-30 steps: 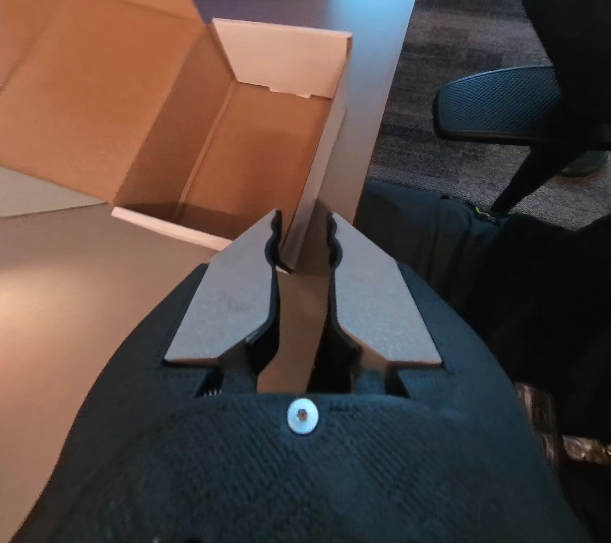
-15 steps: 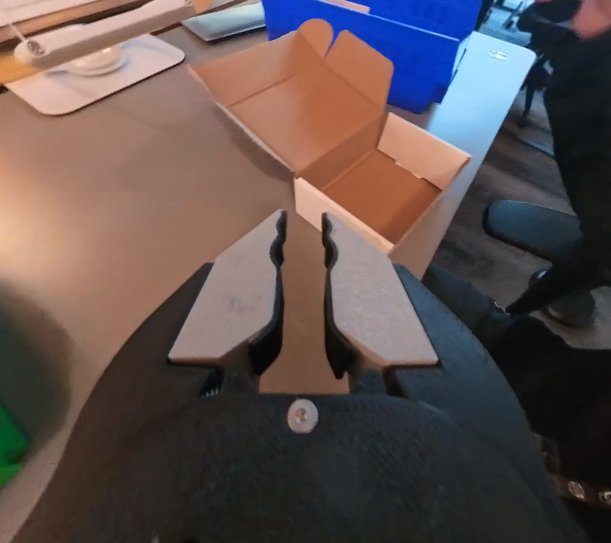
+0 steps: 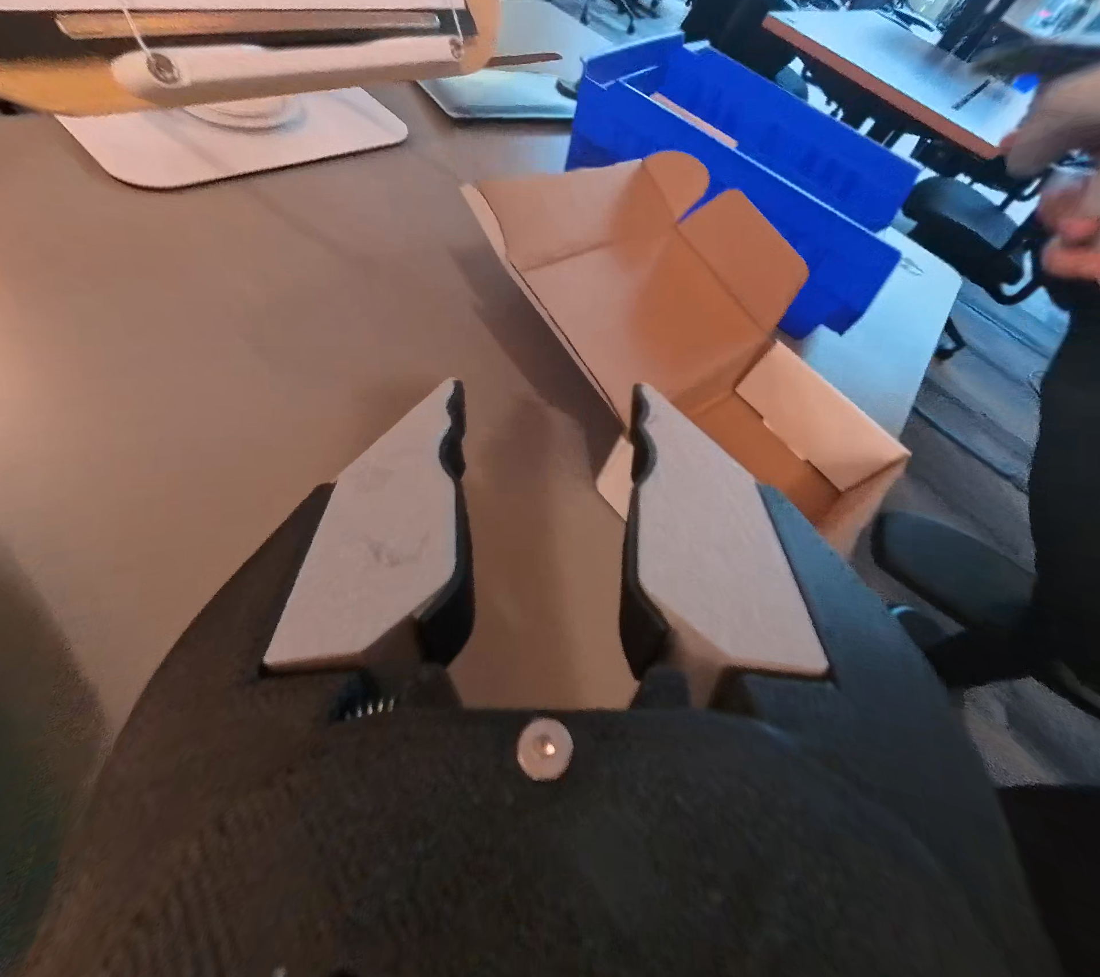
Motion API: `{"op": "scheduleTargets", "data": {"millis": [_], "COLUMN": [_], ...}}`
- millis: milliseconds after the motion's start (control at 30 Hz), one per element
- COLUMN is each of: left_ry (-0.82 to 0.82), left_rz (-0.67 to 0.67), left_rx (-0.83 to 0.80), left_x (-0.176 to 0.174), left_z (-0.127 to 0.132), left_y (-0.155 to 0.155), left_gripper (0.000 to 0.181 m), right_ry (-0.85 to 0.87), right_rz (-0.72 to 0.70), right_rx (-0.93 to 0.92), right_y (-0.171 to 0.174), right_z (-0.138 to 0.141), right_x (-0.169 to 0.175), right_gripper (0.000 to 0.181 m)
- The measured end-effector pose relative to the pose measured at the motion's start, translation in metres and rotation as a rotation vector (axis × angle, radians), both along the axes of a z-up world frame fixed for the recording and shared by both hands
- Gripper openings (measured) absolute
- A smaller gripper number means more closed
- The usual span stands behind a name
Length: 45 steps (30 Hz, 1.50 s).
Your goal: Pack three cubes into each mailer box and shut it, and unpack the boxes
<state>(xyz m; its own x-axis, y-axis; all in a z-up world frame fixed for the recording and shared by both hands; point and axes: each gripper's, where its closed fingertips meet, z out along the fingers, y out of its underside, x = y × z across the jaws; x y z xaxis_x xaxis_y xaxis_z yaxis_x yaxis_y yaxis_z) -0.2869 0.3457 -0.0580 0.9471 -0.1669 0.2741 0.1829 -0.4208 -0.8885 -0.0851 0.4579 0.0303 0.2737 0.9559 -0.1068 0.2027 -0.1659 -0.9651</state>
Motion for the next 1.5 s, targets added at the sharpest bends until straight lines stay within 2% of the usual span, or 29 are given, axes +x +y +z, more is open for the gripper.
{"op": "scheduleTargets", "data": {"millis": [67, 133, 233, 333, 367, 433, 467, 500, 567, 667, 767, 933, 1000, 1033, 1100, 1167, 1300, 1500], "left_ry": [-0.007, -0.036, -0.062, -0.056, -0.033, 0.024, 0.046, 0.059, 0.064, 0.077, 0.087, 0.044, 0.052, 0.052, 0.049, 0.063, 0.11, 0.097], "left_rz": [0.005, -0.038, -0.076, -0.086, -0.084, -0.073, -0.074, -0.081, -0.09, -0.078, -0.072, -0.054, -0.044, -0.042, -0.044, -0.047, -0.04, -0.019], "left_rx": [-0.034, -0.071, -0.145, -0.168, -0.176, -0.177, -0.17, -0.163, -0.148, -0.079, -0.063, -0.053, -0.061, -0.063, -0.057, -0.037, 0.003, 0.11], "left_x": [-0.008, -0.004, 0.007, 0.018, 0.019, 0.02, 0.022, 0.025, 0.029, 0.032, 0.032, 0.023, 0.019, 0.018, 0.019, 0.021, 0.024, 0.026], "left_z": [0.001, 0.001, -0.007, -0.011, -0.014, -0.018, -0.019, -0.021, -0.022, -0.014, -0.012, -0.009, -0.011, -0.012, -0.011, -0.009, -0.006, 0.011], "left_y": [0.013, 0.023, 0.037, 0.05, 0.052, 0.055, 0.056, 0.056, 0.056, 0.056, 0.053, 0.049, 0.048, 0.048, 0.046, 0.045, 0.039, 0.015], "left_gripper": [0.048, 0.046, 0.056, 0.058, 0.049, 0.014, 0.006, 0.006, 0.006, 0.005, 0.004, 0.002, 0.002, 0.002, 0.002, 0.002, 0.003, 0.004], "right_ry": [-0.054, -0.118, -0.21, -0.274, -0.313, -0.395, -0.419, -0.43, -0.424, -0.384, -0.373, -0.227, -0.287, -0.338, -0.374, -0.37, -0.417, -0.374], "right_rz": [0.098, 0.078, 0.022, 0.012, -0.003, -0.037, -0.049, -0.062, -0.035, 0.061, 0.004, -0.086, -0.142, -0.167, -0.149, -0.065, -0.042, 0.017], "right_rx": [-0.086, -0.124, -0.147, -0.14, -0.125, -0.093, -0.079, -0.069, -0.063, -0.112, -0.103, -0.101, -0.087, -0.075, -0.09, -0.154, -0.132, -0.032], "right_y": [-0.016, -0.015, -0.008, -0.008, -0.006, -0.001, 0.001, 0.003, -0.002, -0.018, -0.005, 0.01, 0.018, 0.022, 0.02, 0.006, 0.002, -0.016], "right_z": [-0.018, -0.038, -0.065, -0.087, -0.097, -0.113, -0.119, -0.121, -0.119, -0.114, -0.109, -0.074, -0.08, -0.087, -0.097, -0.106, -0.116, -0.102], "right_x": [-0.015, -0.027, -0.042, -0.058, -0.061, -0.065, -0.066, -0.067, -0.071, -0.077, -0.069, -0.053, -0.043, -0.038, -0.039, -0.05, -0.059, -0.075], "right_gripper": [0.033, 0.032, 0.033, 0.015, 0.015, 0.016, 0.02, 0.02, 0.0, 0.0, 0.0, 0.048, 0.063, 0.063, 0.055, 0.048, 0.017, 0.012]}}
